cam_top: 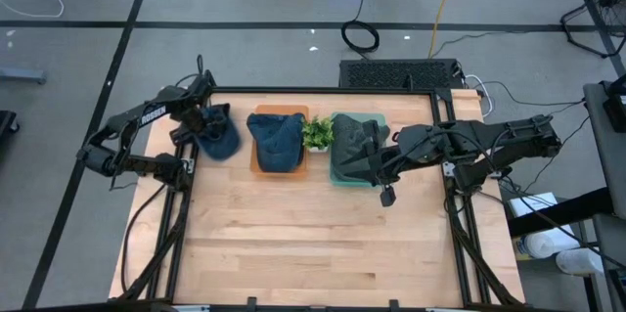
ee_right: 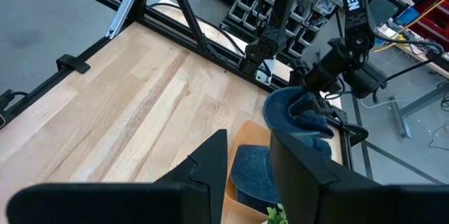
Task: Pick & Place hat
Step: Put the blue cap into the orange bin
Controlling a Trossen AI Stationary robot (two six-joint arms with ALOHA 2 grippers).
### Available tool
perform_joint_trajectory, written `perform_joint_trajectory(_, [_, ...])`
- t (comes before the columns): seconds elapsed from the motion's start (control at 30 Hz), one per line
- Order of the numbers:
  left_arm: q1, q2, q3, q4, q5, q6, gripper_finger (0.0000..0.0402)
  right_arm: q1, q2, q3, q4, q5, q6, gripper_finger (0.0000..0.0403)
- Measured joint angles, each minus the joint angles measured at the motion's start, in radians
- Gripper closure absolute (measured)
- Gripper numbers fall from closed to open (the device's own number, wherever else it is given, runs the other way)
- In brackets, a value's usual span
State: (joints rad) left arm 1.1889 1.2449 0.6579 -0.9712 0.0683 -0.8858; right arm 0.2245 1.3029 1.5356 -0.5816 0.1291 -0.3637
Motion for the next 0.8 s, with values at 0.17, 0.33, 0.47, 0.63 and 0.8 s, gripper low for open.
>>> perform_joint_trajectory(0.17, [0.0, 0.0, 0.0, 0.009, 0.01, -0.006, 0.0196, 0.0, 0.0, 0.0, 0.0, 0.0, 0.0, 0.0303])
perform_joint_trajectory(0.33, [-0.001, 0.0, 0.0, 0.009, 0.026, 0.017, 0.0315, 0.0, 0.0, 0.0, 0.001, 0.0, -0.008, 0.0303])
perform_joint_trajectory(0.47, [-0.023, -0.019, 0.009, 0.012, 0.036, 0.04, 0.0381, 0.0, 0.0, 0.0, 0.001, 0.0, -0.063, 0.0303])
perform_joint_trajectory(0.63, [-0.046, -0.09, 0.072, 0.032, 0.03, 0.04, 0.0379, 0.0, 0.0, 0.0, 0.01, 0.0, -0.076, 0.0303])
perform_joint_trajectory(0.8, [-0.046, -0.177, 0.173, 0.03, 0.006, 0.063, 0.0383, 0.0, 0.0, 0.0, 0.051, 0.001, -0.105, 0.0303])
